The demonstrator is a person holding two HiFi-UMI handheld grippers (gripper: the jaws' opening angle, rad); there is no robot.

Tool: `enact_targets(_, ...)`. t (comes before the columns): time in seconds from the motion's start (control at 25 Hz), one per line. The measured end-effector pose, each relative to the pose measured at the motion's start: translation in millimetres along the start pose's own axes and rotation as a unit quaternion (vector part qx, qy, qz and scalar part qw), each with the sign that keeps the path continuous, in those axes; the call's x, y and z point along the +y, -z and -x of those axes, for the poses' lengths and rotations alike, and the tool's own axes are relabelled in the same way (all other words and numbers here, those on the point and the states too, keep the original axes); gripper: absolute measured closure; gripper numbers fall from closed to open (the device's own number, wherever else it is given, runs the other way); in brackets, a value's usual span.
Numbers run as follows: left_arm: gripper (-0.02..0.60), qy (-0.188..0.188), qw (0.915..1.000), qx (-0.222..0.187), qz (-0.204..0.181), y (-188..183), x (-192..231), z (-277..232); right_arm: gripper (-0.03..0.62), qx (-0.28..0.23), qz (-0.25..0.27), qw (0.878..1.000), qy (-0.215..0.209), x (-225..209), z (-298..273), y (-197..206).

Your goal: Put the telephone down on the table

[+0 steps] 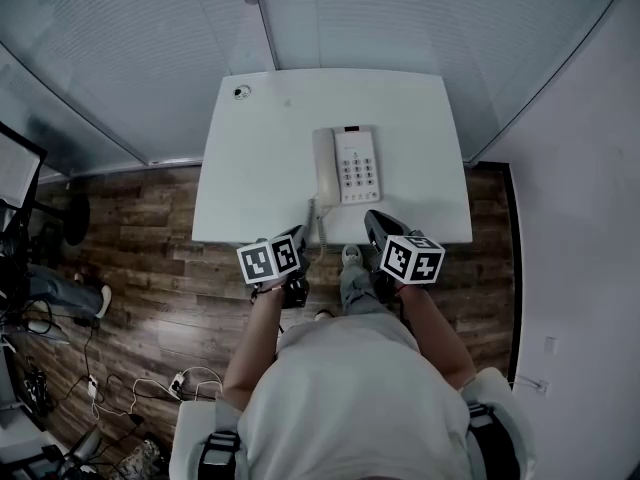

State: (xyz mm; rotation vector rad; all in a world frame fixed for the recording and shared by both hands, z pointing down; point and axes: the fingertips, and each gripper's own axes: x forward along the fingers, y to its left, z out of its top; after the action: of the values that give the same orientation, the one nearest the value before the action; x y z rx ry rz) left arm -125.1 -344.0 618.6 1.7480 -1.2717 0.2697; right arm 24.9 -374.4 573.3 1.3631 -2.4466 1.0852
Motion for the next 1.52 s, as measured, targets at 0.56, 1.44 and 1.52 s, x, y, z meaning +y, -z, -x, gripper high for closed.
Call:
enact_targets(0.56, 0.56, 0.007, 0.9994, -0.003, -0.033, 39.9, -4.5, 46.0, 0.574, 0.013, 0.047, 0.999, -0.017, 42.5, 28.2, 38.6)
enact_targets(1.44, 0.56, 0.03, 0.999, -0.009, -0.031, 59.3, 1.9, 73.8, 0.574, 0.016, 0.06, 0.998, -0.032, 72.7, 43.4, 64.4)
enact_targets(1.52, 0.56, 0.031, 0.999, -0.007, -0.03, 61.2, 1.9, 75.4, 0.574, 0.016, 0.061, 0.997, -0.032, 74.0, 44.1, 65.2)
